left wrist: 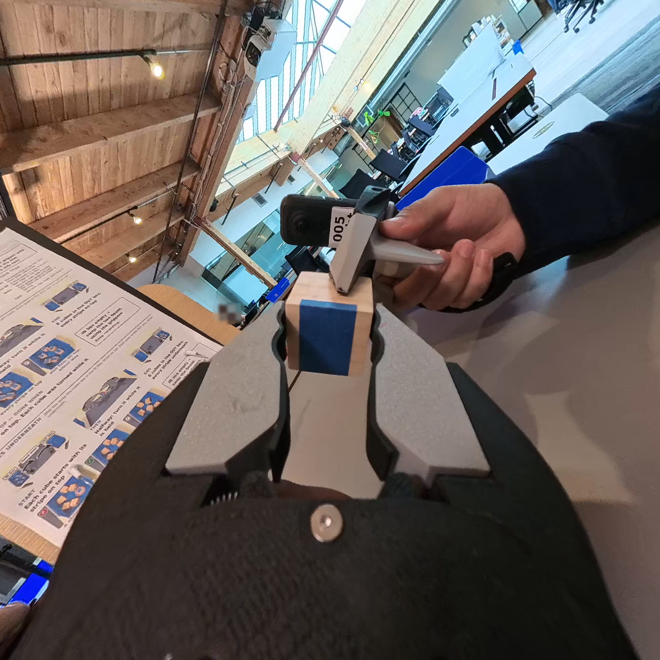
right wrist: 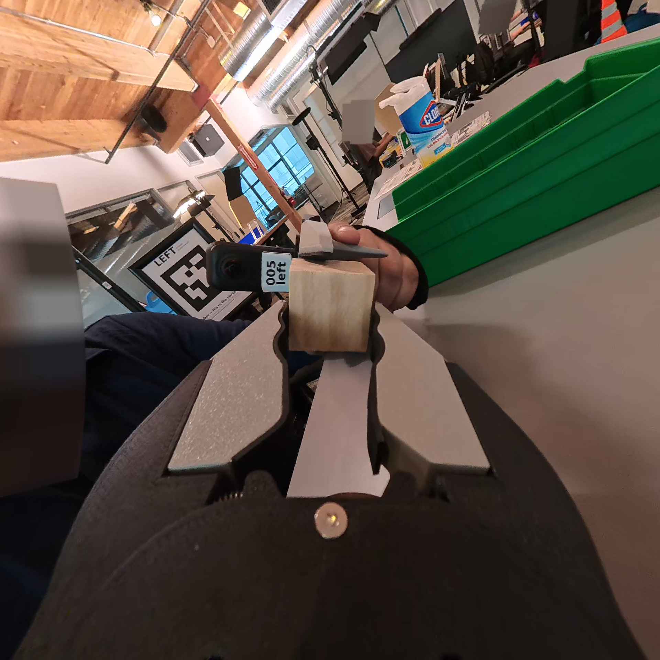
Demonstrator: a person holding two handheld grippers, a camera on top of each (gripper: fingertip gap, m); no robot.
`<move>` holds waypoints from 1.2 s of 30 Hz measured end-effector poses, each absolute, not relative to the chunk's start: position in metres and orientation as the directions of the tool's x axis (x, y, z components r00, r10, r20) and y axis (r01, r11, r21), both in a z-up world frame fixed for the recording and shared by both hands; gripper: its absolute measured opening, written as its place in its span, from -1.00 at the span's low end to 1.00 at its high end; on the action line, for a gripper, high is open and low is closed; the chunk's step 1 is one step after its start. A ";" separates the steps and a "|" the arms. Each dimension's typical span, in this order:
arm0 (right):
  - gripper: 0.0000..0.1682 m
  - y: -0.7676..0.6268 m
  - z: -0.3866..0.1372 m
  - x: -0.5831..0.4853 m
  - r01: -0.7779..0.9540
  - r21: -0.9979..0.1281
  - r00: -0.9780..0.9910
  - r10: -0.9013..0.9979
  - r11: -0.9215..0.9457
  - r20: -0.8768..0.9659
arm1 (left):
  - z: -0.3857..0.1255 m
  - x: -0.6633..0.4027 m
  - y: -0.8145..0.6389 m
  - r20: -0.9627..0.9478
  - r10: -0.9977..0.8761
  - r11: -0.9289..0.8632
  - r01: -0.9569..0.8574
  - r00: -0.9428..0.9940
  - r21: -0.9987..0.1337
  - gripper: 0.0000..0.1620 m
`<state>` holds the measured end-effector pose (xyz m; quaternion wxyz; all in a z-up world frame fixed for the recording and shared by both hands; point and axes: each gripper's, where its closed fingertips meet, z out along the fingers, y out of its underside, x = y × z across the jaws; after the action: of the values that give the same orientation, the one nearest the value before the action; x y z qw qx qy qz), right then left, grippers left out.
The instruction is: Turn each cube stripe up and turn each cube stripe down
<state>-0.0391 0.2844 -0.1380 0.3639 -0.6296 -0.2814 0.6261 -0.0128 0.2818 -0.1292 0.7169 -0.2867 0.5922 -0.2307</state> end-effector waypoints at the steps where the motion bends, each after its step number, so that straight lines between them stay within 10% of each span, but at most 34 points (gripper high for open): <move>1: -0.50 0.285 -0.138 -0.039 -0.102 -0.810 0.061 0.809 -0.578 -0.585 | -0.130 -0.013 0.282 -0.719 -0.668 0.730 -0.014 0.191 -0.683 -0.46; 36: -0.51 0.286 -0.148 -0.041 -0.048 -0.834 0.120 0.826 -0.549 -0.551 | -0.141 -0.009 0.284 -0.773 -0.608 0.777 -0.068 0.178 -0.626 -0.47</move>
<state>-0.0413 0.2856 -0.1477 0.3690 -0.6511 -0.2988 0.5921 -0.0090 0.2836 -0.1410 0.7163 -0.2760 0.6125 -0.1886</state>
